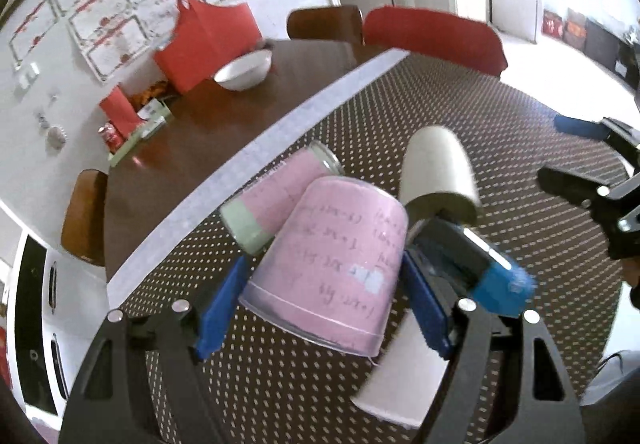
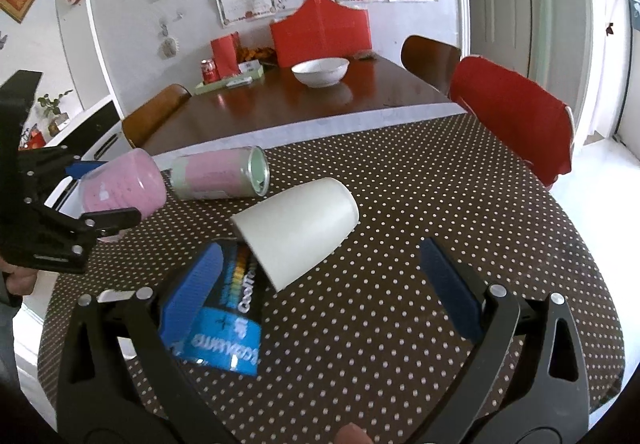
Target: Flip cup upside down
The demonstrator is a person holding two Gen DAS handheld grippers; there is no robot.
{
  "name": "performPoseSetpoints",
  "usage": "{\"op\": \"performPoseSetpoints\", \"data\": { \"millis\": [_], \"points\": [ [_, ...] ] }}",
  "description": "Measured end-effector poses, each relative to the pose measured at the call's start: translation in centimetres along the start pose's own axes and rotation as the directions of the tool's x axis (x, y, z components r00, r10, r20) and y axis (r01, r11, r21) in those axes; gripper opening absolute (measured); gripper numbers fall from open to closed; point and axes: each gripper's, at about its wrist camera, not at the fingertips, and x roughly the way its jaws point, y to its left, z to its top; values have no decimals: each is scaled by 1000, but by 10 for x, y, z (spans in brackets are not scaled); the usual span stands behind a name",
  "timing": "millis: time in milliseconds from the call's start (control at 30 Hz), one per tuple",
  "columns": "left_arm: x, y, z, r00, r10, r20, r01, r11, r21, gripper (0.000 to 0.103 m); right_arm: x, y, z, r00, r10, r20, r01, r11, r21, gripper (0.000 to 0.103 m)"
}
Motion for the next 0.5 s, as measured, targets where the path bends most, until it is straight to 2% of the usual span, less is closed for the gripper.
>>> {"op": "performPoseSetpoints", "data": {
  "millis": [233, 367, 500],
  "points": [
    [-60, -43, -28, 999, -12, 42, 13, 999, -34, 76, -41, -4, -21, 1000, 24, 17, -24, 1000, -7, 97],
    [-68, -76, -47, 999, -34, 29, 35, 998, -54, 76, -55, -8, -36, 1000, 28, 8, -27, 999, -20, 97],
    [-63, -110, -69, 996, -89, 3, 89, 992, -95, 76, -65, -15, -50, 1000, 24, -8, -24, 999, -24, 97]
  ]
}}
